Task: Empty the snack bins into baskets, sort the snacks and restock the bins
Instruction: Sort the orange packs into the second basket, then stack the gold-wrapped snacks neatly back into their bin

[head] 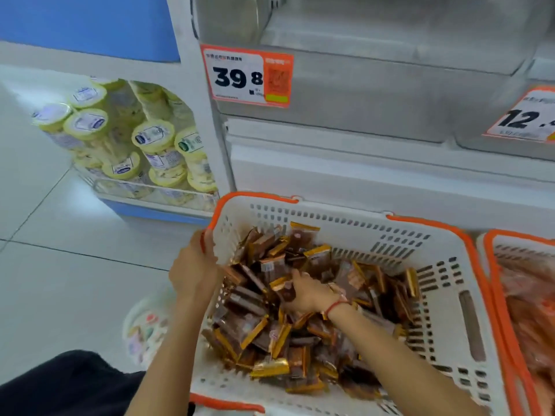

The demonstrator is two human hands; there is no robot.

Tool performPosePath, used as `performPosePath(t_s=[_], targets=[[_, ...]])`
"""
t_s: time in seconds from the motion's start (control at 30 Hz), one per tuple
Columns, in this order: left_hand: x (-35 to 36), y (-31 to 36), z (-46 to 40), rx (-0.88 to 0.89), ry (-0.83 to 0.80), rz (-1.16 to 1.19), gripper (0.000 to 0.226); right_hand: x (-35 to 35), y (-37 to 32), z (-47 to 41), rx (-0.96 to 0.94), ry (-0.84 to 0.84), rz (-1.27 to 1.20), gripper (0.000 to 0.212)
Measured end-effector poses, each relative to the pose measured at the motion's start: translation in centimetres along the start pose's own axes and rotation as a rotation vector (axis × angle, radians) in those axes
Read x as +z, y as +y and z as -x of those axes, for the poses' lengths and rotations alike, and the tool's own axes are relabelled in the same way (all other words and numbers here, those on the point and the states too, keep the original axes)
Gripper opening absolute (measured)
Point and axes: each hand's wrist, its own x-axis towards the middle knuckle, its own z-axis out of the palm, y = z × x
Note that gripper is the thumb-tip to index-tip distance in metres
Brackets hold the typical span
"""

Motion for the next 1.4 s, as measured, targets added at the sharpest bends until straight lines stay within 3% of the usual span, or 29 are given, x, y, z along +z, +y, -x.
performPosePath(t_s=[0.17,0.27,0.4,0.43,0.53,0.57,0.63,0.7,0.73,0.8,0.9,0.97,1.07,1.17,1.3,1.4], targets=[[-0.2,-0.1,0.6,-0.013,-0.004,0.009,0.062,0.8,1.4,1.2,-0.013,0.202,-0.290,0.091],[-0.9,0.9,1.0,-0.060,0.007,0.012,0.045,-0.9,1.9,3.5,-0.090,0.299,-0.290,0.077],[-1.9,5.0,3.6,0.195,0.143,0.025,0.036,-3.7,1.1,7.9,-0.287,0.443,-0.316,0.064],[-1.8,6.1,4.2,0.223,0.035,0.121,0.038,-4.3,0.7,9.2,-0.337,0.452,-0.335,0.065],[-2.2,9.5,4.7,0.009,-0.674,0.401,0.066,-5.9,0.1,12.2,-0.420,0.441,-0.343,0.072],[-1.9,9.7,4.5,-0.042,-0.838,0.452,0.063,-6.2,0.4,12.6,-0.436,0.440,-0.325,0.073],[-1.1,8.7,3.9,-0.022,-0.860,0.477,0.046,-6.3,1.4,12.7,-0.420,0.452,-0.305,0.074],[0.2,7.0,3.7,-0.040,-0.698,0.484,0.041,-5.6,2.9,11.8,-0.282,0.489,-0.302,0.074],[0.9,6.1,3.7,-0.080,-0.629,0.537,0.044,-5.0,3.7,11.2,-0.195,0.479,-0.274,0.070],[1.2,5.3,4.2,-0.162,-0.566,0.666,0.044,-2.8,5.2,9.4,-0.091,0.268,-0.156,0.067],[2.2,4.8,4.3,-0.303,-0.664,0.842,0.040,1.5,5.7,7.0,-0.102,-0.044,-0.006,0.068],[2.6,5.4,4.2,-0.377,-0.755,0.956,0.047,3.2,5.6,6.1,-0.127,-0.022,-0.018,0.054],[2.4,6.5,3.6,-0.417,-0.822,1.061,0.034,3.0,6.2,5.7,-0.105,0.017,-0.055,0.038],[1.9,7.3,3.0,-0.408,-0.836,1.137,0.029,0.7,6.9,6.1,-0.129,0.054,-0.361,0.017],[1.0,8.6,2.6,-0.334,-0.820,1.010,0.024,-5.4,6.6,8.8,-0.110,0.286,-0.876,0.016],[0.3,8.7,2.4,-0.252,-0.743,0.913,0.040,-8.2,7.2,11.3,-0.222,0.351,-1.219,0.029]])
